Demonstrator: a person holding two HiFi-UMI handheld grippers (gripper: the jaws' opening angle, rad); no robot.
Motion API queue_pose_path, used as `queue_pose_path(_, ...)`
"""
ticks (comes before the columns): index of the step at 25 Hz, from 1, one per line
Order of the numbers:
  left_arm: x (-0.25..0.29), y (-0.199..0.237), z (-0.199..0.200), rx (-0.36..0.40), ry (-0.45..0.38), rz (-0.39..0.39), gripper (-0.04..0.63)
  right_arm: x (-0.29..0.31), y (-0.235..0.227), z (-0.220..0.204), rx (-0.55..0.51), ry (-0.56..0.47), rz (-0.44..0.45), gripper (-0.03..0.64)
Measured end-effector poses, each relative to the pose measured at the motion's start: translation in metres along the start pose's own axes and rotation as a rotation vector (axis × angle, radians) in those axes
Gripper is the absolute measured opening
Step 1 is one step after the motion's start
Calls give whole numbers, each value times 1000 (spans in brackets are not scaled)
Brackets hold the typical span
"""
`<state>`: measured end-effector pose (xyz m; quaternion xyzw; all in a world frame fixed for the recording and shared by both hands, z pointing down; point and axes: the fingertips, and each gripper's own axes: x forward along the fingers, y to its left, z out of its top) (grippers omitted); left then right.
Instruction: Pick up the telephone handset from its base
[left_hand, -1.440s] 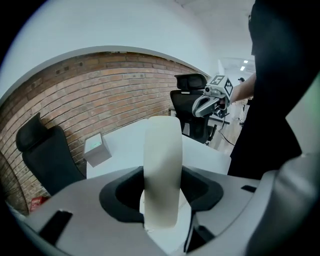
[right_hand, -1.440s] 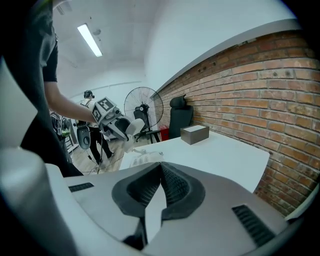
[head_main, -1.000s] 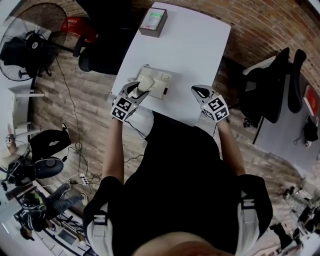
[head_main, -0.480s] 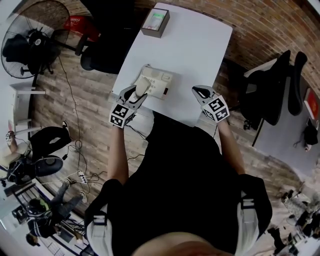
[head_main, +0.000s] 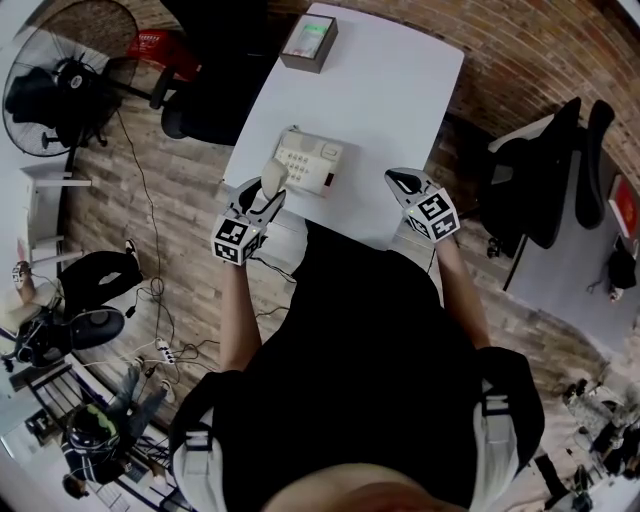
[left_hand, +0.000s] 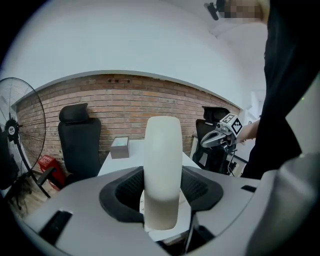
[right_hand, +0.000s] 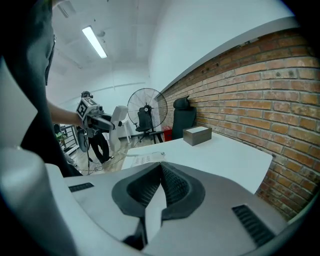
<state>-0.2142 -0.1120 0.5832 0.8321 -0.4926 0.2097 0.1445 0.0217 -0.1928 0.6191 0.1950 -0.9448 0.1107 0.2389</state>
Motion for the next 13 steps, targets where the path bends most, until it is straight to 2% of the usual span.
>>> queue_pose_path(13,-12,-17,-9,-26,9,6,229,-8,-9,-4,-3,5,-6,-2)
